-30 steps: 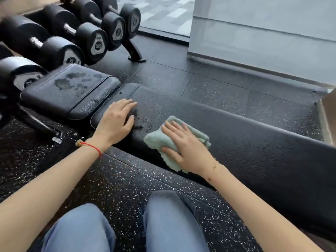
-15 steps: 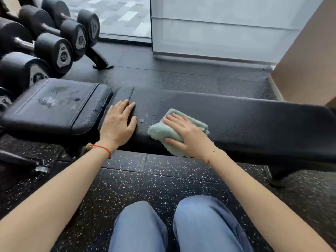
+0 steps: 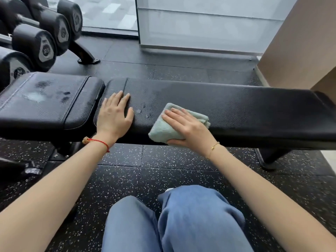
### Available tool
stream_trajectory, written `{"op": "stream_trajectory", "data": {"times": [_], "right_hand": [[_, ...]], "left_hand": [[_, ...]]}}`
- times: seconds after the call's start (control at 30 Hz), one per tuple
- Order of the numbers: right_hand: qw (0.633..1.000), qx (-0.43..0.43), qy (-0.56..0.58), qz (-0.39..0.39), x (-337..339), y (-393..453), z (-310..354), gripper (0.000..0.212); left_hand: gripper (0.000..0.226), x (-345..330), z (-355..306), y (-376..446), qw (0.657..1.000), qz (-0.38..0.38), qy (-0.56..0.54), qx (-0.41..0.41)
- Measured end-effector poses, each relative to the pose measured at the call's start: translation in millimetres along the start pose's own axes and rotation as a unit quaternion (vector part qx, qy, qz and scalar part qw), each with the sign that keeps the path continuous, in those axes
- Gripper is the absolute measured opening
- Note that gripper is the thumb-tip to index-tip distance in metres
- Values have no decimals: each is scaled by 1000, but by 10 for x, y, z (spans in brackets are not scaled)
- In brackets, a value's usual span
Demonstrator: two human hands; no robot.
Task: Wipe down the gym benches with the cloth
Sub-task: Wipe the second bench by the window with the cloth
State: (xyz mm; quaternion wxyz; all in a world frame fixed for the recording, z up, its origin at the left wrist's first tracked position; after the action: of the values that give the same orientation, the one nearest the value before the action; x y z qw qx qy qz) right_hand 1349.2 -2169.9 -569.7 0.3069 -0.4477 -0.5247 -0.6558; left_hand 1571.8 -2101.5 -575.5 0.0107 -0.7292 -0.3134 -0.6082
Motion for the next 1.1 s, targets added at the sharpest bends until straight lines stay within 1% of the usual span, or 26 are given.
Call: {"op": "stream_trajectory", "data": {"times": [0.03,0.13,0.23,0.33,0.4,0.47,0.53,0.57,0.67,0.73,0.8,0.87,0.93,1.0,1.03,1.1], "right_hand": [[1000,-7,-3,-12,88,-163,-129,78],[996,-68,-18,-51,337,-634,-585,80],[994,-81,-48,-53,349,-609,-564,81],[998,-40,-37,-43,147,-192,-168,83],[999,-17,-22,-27,10,10,1,83],[1000,0,-9,-23,30,-35,-42,81],[999,2,-7,-34,187,-315,-269,78],[999,-18,-11,-48,296,-512,-454,78],[988,-129,-10,-79,590,-1106,-1021,80],[983,-161,-22,-81,649,-1204,-1111,83],[988,-137,-29,-70,558,-1019,-930,84],[995,-82,-38,-50,367,-691,-637,84],[998,-47,-33,-26,213,-478,-456,83],[999,-27,-16,-20,260,-537,-537,80],[999,-31,-6,-22,344,-664,-657,79],[996,-85,4,-35,581,-1042,-1039,82]], "left_hand": [[64,4,3,-3,1000,0,3,1],[65,2,-25,-9,1000,4,10,4],[67,-9,-47,1,1000,15,10,12],[69,9,-65,7,999,25,1,31],[70,6,-171,2,999,31,-7,30],[66,-27,-384,-7,999,31,-7,-3],[59,-97,-620,-14,999,39,-19,-28],[57,-139,-722,-18,998,43,-25,-37],[56,-237,-929,-23,997,39,-29,-58],[57,-282,-961,-21,997,37,-22,-57],[61,-297,-965,-37,998,31,-7,-57],[64,-299,-966,-44,998,21,0,-58],[65,-302,-962,-55,998,20,-1,-61],[64,-296,-959,-58,998,17,-5,-63],[64,-290,-960,-57,998,16,-7,-63],[64,-288,-959,-58,998,19,-6,-60]]}}
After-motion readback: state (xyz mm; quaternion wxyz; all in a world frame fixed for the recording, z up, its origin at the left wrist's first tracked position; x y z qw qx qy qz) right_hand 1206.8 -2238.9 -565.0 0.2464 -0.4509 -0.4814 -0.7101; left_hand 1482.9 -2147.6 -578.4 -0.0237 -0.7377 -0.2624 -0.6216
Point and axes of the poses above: each hand's wrist, its own y-axis towards the middle knuckle, its own x-axis out of the back of the hand, z = x × y, the point moved 7 cm from there along y, towards the middle knuckle, and after that the axes turned 5 degrees about -z, right-handed, at the moved point
